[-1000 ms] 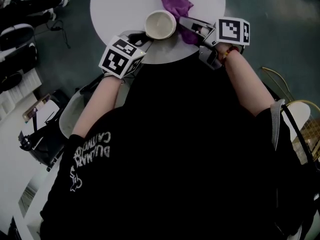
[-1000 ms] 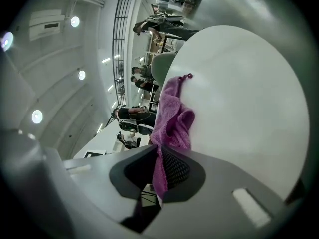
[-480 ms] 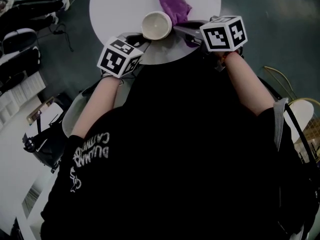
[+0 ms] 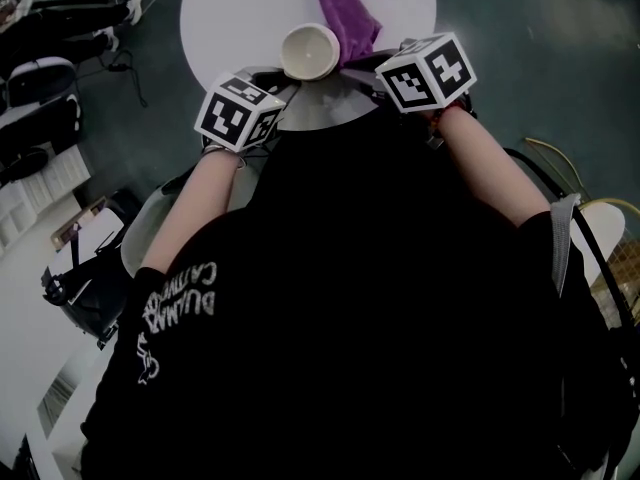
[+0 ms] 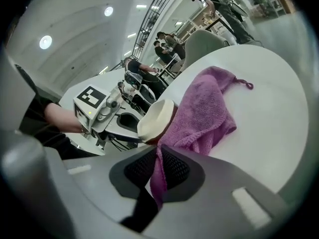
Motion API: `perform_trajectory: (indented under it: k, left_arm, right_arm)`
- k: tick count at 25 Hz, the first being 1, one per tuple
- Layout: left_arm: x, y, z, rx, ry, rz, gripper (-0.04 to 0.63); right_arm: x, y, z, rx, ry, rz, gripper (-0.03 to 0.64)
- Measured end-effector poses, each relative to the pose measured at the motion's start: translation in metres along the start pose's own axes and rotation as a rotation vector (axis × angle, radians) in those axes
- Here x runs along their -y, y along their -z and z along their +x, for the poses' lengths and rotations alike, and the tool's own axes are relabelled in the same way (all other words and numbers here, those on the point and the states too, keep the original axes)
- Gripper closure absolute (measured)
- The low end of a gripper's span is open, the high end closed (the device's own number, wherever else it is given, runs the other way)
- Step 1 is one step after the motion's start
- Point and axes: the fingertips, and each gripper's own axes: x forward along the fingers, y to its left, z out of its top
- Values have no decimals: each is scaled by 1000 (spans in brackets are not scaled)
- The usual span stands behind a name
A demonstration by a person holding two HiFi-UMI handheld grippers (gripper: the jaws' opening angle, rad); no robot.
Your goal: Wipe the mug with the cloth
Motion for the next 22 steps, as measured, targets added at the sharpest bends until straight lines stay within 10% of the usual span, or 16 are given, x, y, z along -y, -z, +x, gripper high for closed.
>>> perform_trajectory:
  k: [22]
  left_arm:
    - [4, 0, 1, -36, 9, -38, 537]
  right_arm:
    - [-4, 7, 11, -37, -65, 53, 589]
